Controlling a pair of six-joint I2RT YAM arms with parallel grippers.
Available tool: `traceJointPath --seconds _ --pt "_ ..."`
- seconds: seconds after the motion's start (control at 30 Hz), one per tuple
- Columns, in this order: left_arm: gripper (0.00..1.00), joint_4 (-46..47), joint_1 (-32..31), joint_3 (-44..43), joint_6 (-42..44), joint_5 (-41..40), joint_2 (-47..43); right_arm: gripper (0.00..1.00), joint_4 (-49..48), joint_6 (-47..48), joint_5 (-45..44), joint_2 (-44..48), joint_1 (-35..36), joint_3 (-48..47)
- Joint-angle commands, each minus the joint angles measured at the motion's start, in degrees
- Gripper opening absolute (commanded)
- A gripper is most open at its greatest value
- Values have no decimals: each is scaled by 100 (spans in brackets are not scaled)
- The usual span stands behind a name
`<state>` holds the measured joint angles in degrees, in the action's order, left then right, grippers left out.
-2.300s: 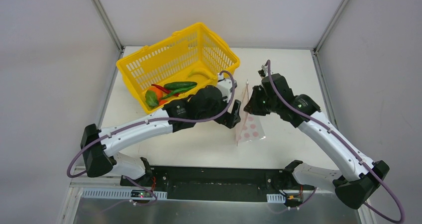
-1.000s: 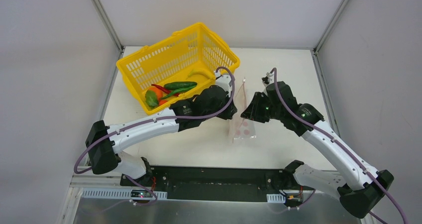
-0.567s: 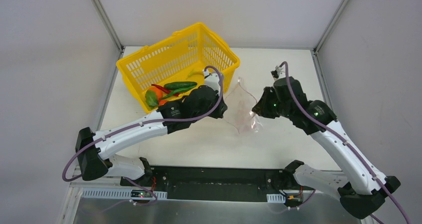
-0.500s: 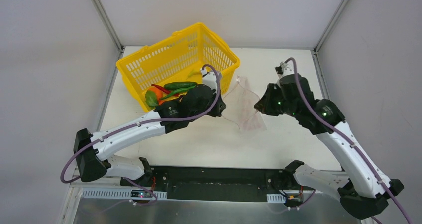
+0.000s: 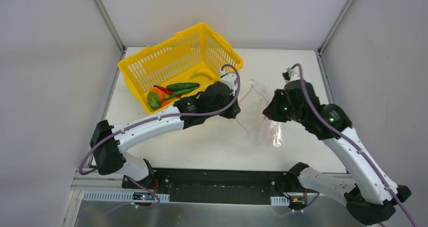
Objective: Place the food in the zip-top bag and seal the zipper
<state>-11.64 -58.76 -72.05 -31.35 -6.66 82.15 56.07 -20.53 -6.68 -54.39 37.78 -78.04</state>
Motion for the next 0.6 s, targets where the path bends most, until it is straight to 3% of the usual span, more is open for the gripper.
traceJointPath --seconds 0.0,0.13,0.3,0.4,0.57 --pt "10 -203 121 -10 -260 -332 239 0 -825 -345 56 -189 -16 936" --pt "21 -208 199 229 -397 -436 237 0 -1309 -453 102 -327 -16 1227" --pt "54 -392 223 102 -253 -354 113 0 -1733 -605 261 -379 -15 1328" --pt "67 -533 221 -38 -80 -256 -39 0 -1872 -695 296 -418 -15 1353" --pt "81 -746 217 -283 344 157 -422 0 -1946 -746 270 -512 -16 1363"
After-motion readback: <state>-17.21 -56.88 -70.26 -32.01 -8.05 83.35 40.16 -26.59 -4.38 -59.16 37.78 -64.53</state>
